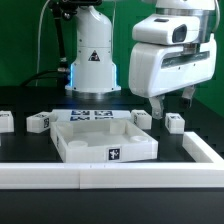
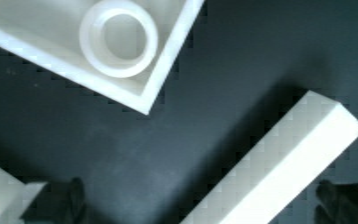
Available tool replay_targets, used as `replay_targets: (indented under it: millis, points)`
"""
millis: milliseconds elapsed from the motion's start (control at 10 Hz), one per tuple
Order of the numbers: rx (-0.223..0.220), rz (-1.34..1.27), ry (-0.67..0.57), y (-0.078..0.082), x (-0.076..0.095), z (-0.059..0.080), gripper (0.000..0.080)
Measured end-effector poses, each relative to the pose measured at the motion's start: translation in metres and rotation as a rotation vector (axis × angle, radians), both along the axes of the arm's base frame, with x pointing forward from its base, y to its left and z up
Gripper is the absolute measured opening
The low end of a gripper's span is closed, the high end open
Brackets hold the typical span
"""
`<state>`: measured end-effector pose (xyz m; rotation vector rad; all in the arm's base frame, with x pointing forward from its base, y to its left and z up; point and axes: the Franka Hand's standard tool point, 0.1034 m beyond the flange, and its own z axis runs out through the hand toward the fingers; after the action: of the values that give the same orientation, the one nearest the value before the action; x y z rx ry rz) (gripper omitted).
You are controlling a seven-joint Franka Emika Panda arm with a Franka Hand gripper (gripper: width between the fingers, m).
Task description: Assemble one leg
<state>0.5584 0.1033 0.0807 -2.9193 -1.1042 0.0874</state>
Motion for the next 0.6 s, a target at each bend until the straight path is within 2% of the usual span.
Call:
replay_targets:
  millis: [600]
  points:
    - [0.001,0.018,-0.003,-0.0001,-0.001,-0.0012,0.065]
